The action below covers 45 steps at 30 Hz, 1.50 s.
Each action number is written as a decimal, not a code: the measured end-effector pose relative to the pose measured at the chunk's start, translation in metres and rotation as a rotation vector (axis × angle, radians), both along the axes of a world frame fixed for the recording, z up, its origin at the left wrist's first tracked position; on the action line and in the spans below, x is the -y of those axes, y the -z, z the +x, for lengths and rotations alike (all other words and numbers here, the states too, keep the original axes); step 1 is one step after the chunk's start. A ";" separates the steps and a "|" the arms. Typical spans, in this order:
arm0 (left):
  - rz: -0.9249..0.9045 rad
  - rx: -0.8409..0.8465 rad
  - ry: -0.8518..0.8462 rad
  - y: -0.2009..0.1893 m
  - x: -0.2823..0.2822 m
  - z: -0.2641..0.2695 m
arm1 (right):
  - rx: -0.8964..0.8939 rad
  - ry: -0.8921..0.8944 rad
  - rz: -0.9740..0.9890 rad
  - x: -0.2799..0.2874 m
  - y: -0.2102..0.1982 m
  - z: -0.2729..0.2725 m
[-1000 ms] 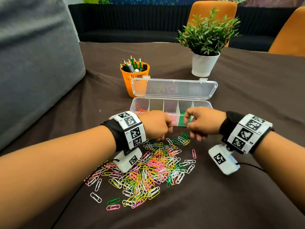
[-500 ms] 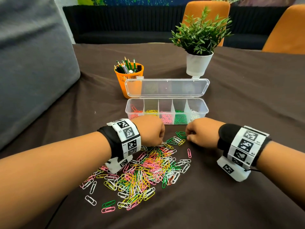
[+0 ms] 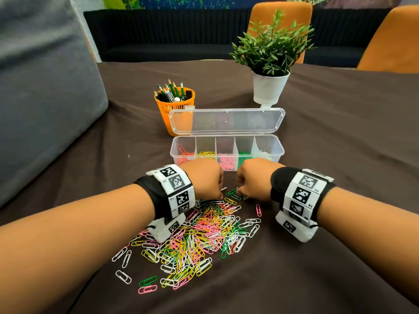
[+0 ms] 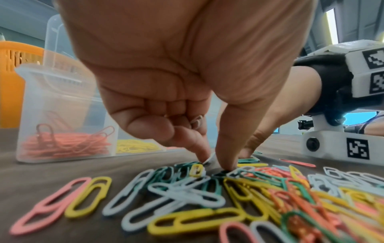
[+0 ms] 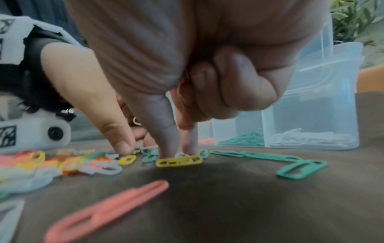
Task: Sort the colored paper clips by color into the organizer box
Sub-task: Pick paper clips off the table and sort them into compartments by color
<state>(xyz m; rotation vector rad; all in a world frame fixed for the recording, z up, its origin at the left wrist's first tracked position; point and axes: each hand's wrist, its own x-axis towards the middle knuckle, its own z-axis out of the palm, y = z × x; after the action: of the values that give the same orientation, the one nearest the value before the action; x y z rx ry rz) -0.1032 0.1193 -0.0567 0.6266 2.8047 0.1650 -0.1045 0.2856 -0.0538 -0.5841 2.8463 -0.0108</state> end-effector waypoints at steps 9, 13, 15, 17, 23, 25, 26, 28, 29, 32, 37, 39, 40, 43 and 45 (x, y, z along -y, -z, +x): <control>-0.053 -0.004 -0.041 0.002 -0.003 0.000 | 0.138 0.151 -0.181 -0.006 0.002 -0.008; 0.244 0.130 -0.221 -0.009 -0.001 0.000 | 0.576 0.527 -1.011 -0.028 -0.002 -0.008; 0.621 0.343 -0.445 -0.016 0.002 -0.001 | 0.765 0.621 -1.339 -0.037 -0.009 -0.005; 0.964 0.560 -0.583 -0.024 0.006 -0.003 | 0.780 0.618 -1.411 -0.041 -0.011 -0.003; 1.346 0.653 -0.576 -0.041 0.007 -0.011 | 0.137 0.237 -0.510 -0.021 -0.001 -0.001; 1.365 0.618 -0.541 -0.043 0.006 -0.011 | 0.041 0.091 -0.232 -0.012 0.003 0.005; 1.365 0.621 -0.517 -0.042 0.006 -0.012 | 0.030 0.061 -0.164 -0.008 0.005 0.007; 1.373 0.648 -0.493 -0.042 0.007 -0.013 | 0.018 0.028 -0.079 -0.002 0.008 0.010; 1.372 0.659 -0.498 -0.041 0.006 -0.013 | 0.015 0.022 -0.062 0.000 0.008 0.009; 1.253 0.642 -0.460 -0.035 0.005 -0.012 | 0.034 0.056 -0.090 -0.001 0.007 0.008; 0.372 0.289 -0.114 -0.022 0.008 -0.004 | 0.082 0.125 -0.265 -0.014 0.006 0.005; 0.115 0.188 0.019 -0.016 0.007 0.004 | 0.080 0.119 -0.275 -0.019 0.007 0.004; 0.037 0.139 0.046 -0.013 0.006 0.006 | 0.091 0.110 -0.270 -0.021 0.007 0.004; -0.054 0.047 0.058 -0.007 0.004 0.009 | 0.120 0.092 -0.245 -0.023 0.007 0.004; -0.081 0.024 0.067 -0.006 0.002 0.010 | 0.095 0.067 -0.202 -0.020 0.009 0.006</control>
<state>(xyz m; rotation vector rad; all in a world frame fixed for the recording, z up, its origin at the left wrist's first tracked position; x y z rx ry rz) -0.0934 0.1175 -0.0502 0.6935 2.7474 0.0450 -0.0987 0.3055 -0.0627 -0.5122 2.7895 -0.3320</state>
